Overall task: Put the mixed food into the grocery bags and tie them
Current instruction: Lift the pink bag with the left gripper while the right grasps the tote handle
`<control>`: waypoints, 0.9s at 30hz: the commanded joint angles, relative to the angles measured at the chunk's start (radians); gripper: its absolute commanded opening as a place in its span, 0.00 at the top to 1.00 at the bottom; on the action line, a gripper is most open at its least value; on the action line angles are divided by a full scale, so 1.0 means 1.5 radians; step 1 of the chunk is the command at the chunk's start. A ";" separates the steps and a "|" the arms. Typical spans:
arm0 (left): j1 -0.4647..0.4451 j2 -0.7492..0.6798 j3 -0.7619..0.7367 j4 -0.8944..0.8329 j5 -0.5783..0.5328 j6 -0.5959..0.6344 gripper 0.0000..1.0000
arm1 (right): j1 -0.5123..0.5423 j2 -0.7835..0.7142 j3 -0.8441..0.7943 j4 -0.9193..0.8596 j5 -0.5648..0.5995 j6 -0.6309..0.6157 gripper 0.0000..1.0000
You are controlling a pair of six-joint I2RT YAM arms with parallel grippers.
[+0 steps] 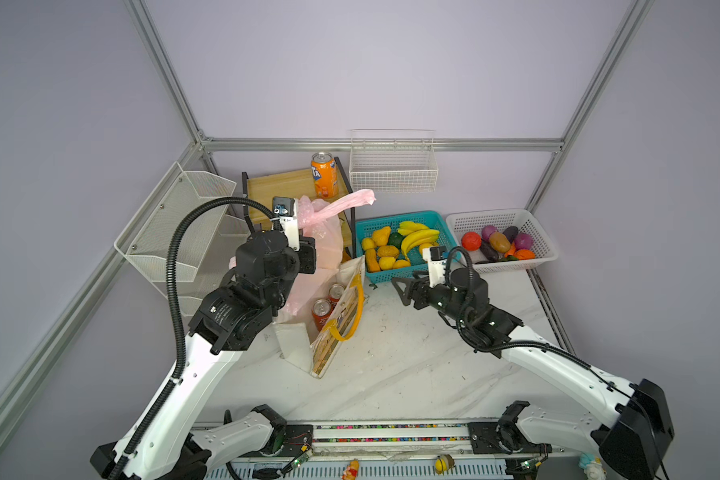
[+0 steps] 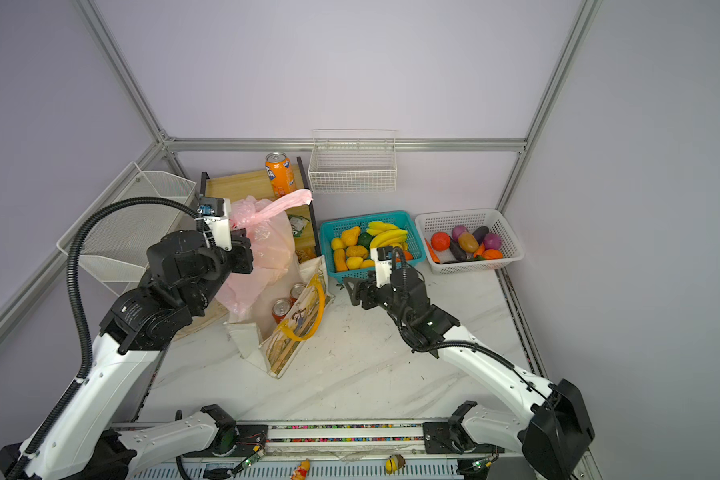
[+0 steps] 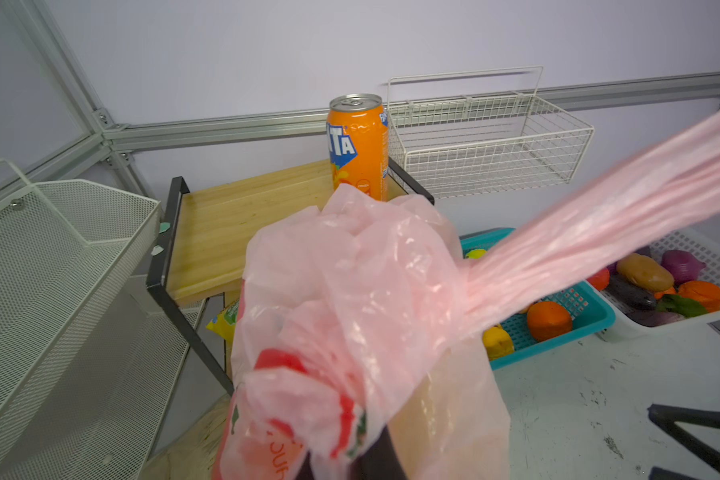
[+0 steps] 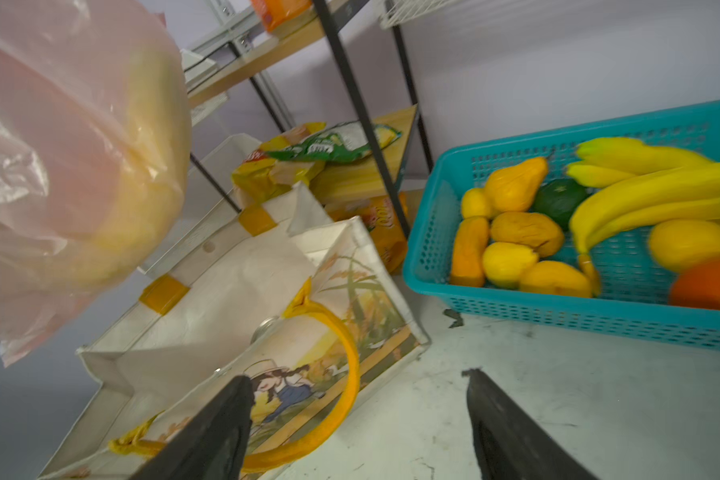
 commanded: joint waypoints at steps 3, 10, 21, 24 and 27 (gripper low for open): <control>0.033 0.019 -0.036 0.010 0.023 -0.023 1.00 | 0.083 0.122 0.069 0.096 0.015 0.032 0.19; 0.037 0.012 -0.068 0.036 0.055 -0.023 1.00 | 0.092 0.226 0.118 0.135 0.049 0.075 0.24; 0.037 0.002 -0.148 0.094 0.083 0.041 1.00 | 0.093 0.309 0.167 0.126 0.097 0.099 0.57; 0.039 -0.005 -0.179 0.135 0.116 0.069 1.00 | 0.092 0.316 0.167 0.132 0.089 0.105 0.70; 0.041 0.002 -0.172 0.142 0.127 0.065 1.00 | 0.092 0.315 0.168 0.135 0.077 0.107 0.79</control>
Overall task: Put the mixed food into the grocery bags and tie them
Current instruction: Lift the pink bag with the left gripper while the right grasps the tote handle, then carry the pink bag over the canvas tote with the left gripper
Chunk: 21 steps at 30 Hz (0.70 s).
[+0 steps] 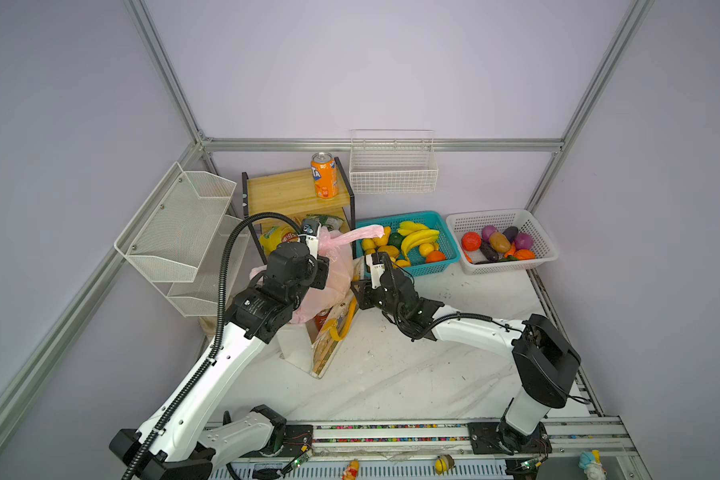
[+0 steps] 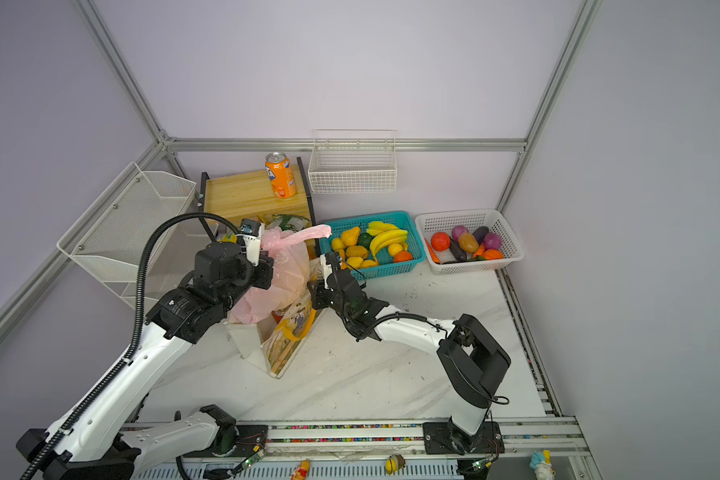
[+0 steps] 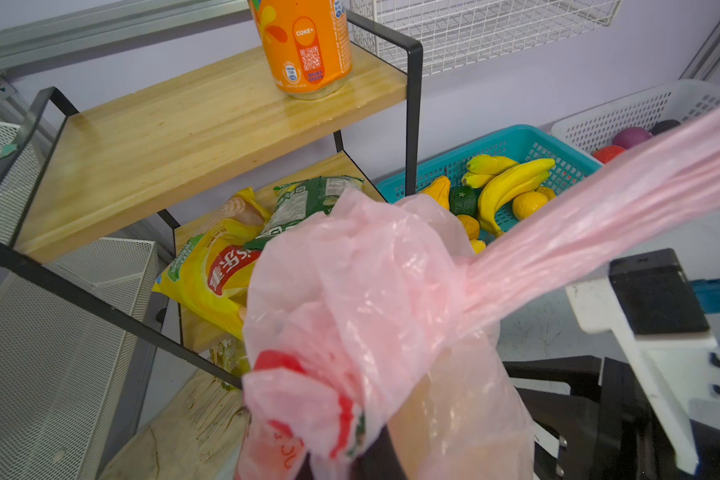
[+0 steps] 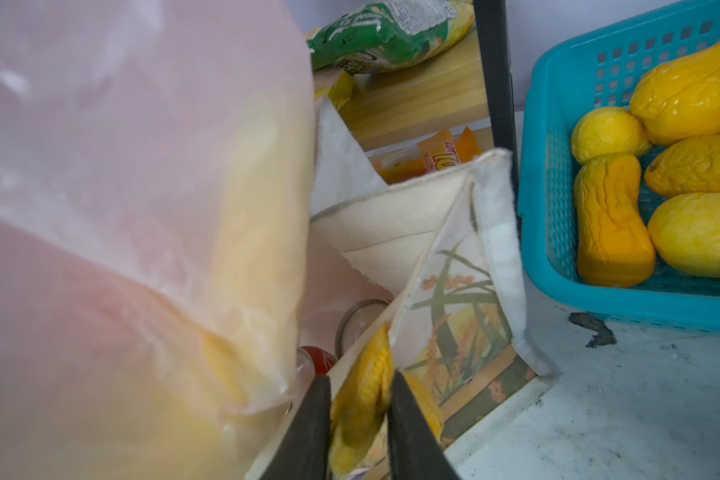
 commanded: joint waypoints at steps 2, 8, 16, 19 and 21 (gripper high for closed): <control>0.006 -0.011 0.002 0.074 0.044 0.009 1.00 | -0.001 -0.006 0.010 0.026 -0.004 0.011 0.82; 0.006 0.003 0.009 0.067 0.052 0.022 1.00 | -0.001 -0.045 -0.006 0.030 0.013 0.009 0.89; 0.007 -0.009 -0.029 -0.004 0.013 0.049 1.00 | -0.001 -0.079 -0.022 0.027 0.018 0.007 0.91; 0.008 -0.018 -0.036 -0.037 0.024 0.057 1.00 | -0.001 -0.088 -0.027 0.029 0.019 0.007 0.91; 0.008 -0.020 -0.039 -0.063 0.034 0.060 1.00 | -0.001 -0.088 -0.030 0.029 0.019 0.006 0.91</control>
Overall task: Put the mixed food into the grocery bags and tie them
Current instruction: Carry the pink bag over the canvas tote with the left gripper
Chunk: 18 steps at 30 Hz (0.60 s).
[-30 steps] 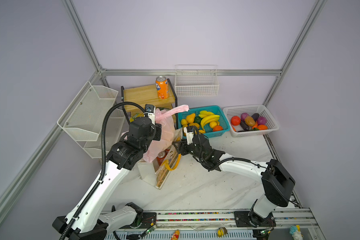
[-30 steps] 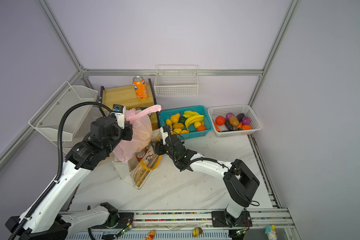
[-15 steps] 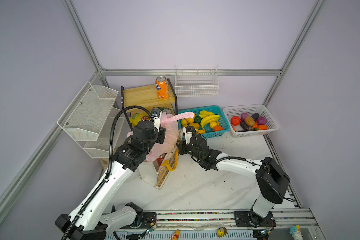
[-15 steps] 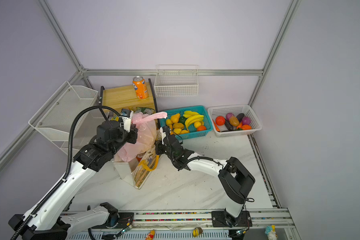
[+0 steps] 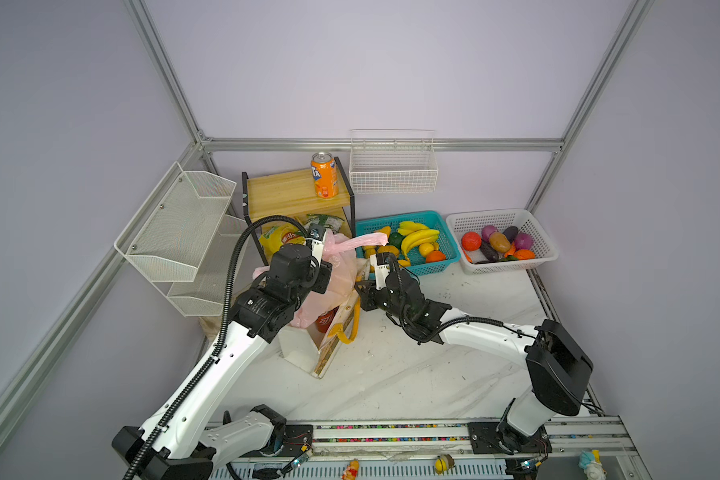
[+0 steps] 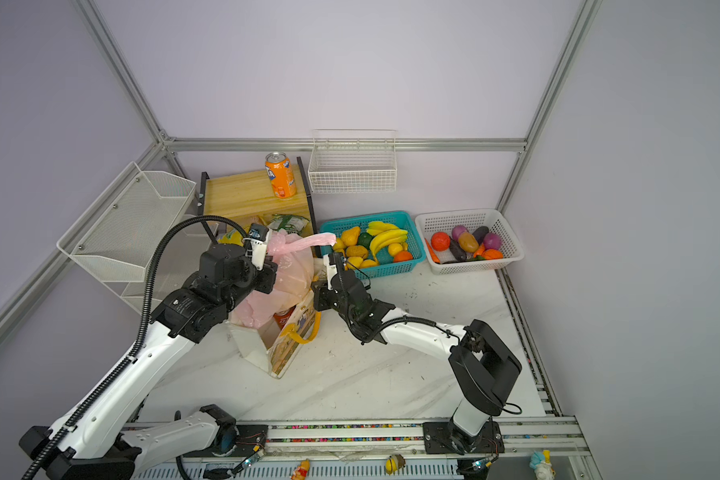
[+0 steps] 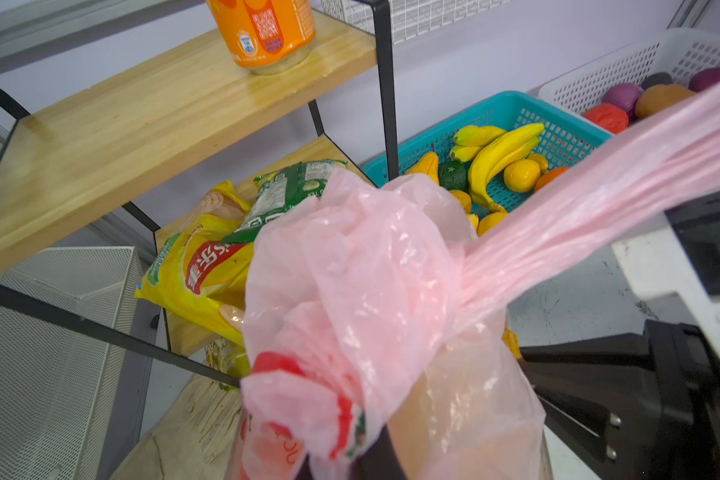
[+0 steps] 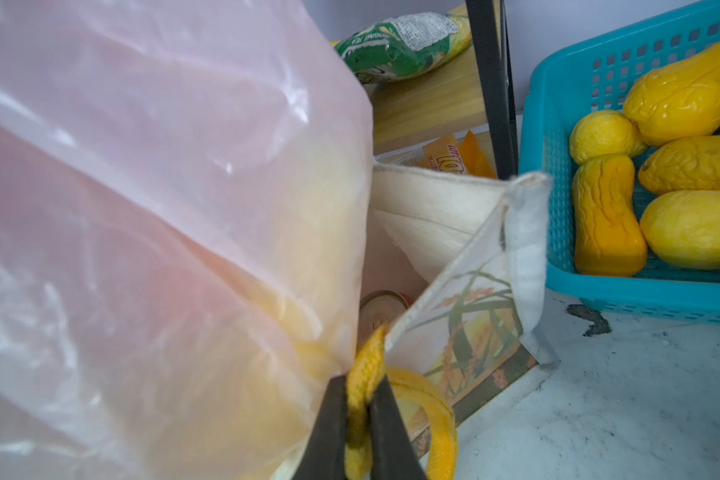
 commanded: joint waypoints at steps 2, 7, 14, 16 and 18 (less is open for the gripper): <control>0.005 -0.021 -0.023 -0.058 0.015 0.020 1.00 | -0.001 -0.039 -0.006 0.038 0.021 0.002 0.91; 0.006 -0.034 -0.019 -0.105 0.066 0.029 1.00 | -0.004 -0.045 -0.004 0.024 0.041 0.000 0.91; 0.007 -0.006 -0.007 -0.169 0.066 0.036 1.00 | -0.032 -0.050 0.002 0.022 0.019 0.000 0.91; 0.007 0.012 -0.006 -0.175 0.078 0.034 1.00 | -0.035 -0.052 0.002 0.026 0.008 0.001 0.91; 0.007 0.032 0.000 -0.181 0.104 0.032 1.00 | -0.037 -0.053 -0.002 0.038 -0.006 0.001 0.91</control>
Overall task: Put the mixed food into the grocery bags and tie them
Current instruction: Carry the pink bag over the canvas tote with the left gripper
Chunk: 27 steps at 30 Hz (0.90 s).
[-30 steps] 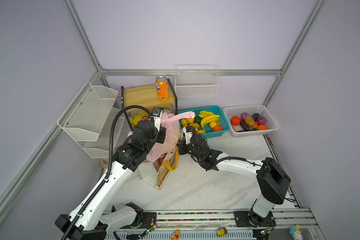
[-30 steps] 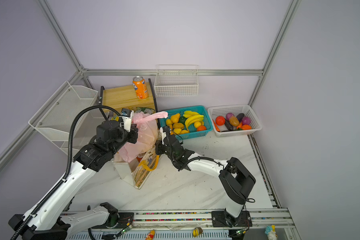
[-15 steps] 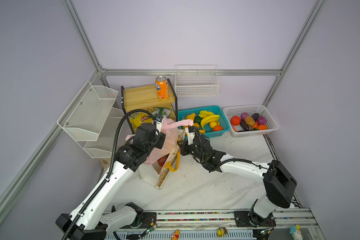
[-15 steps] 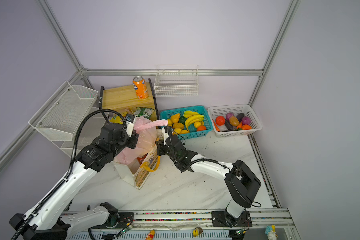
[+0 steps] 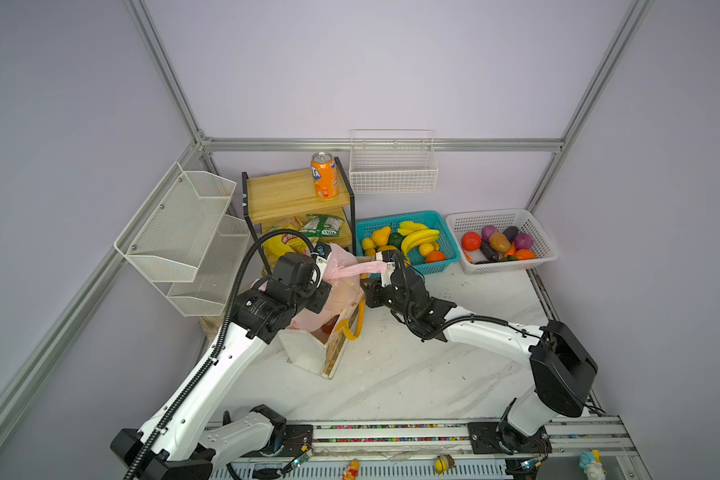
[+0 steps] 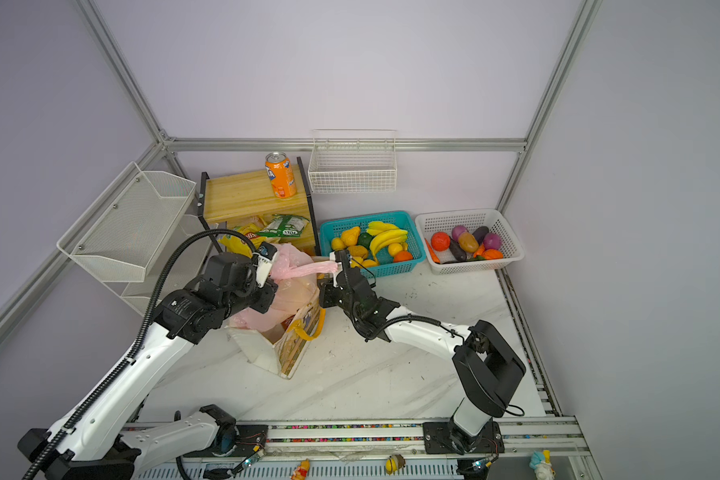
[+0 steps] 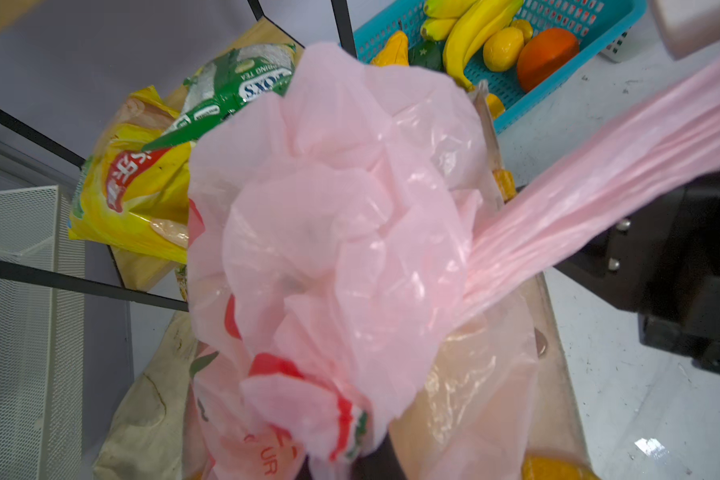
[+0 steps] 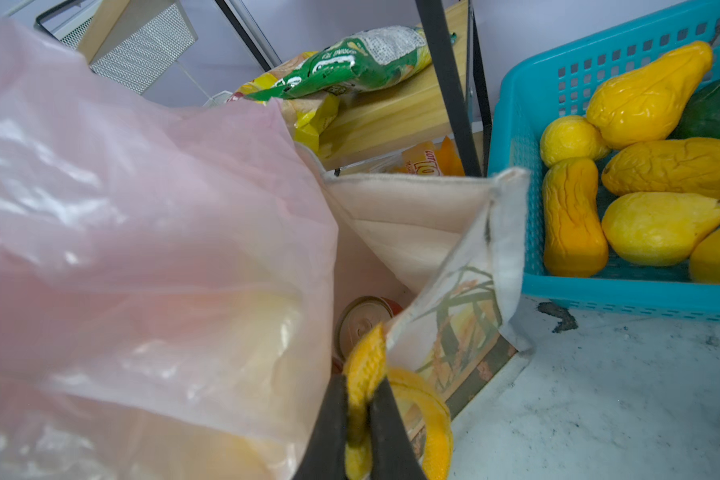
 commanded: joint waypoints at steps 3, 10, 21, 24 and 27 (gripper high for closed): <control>0.004 0.057 0.012 -0.038 0.074 0.004 1.00 | -0.010 -0.043 -0.010 0.080 -0.015 0.009 0.91; 0.004 0.117 0.000 -0.059 0.108 -0.015 1.00 | -0.010 -0.067 -0.038 0.121 -0.010 0.012 0.91; 0.032 0.074 -0.084 -0.018 0.137 -0.019 1.00 | -0.023 -0.064 -0.052 0.121 0.004 0.002 0.91; 0.034 0.035 -0.085 0.015 0.164 -0.033 0.81 | -0.024 -0.055 -0.052 0.131 -0.011 0.004 0.91; 0.035 0.008 -0.077 0.044 0.189 -0.046 0.58 | -0.024 -0.050 -0.055 0.133 -0.015 0.007 0.91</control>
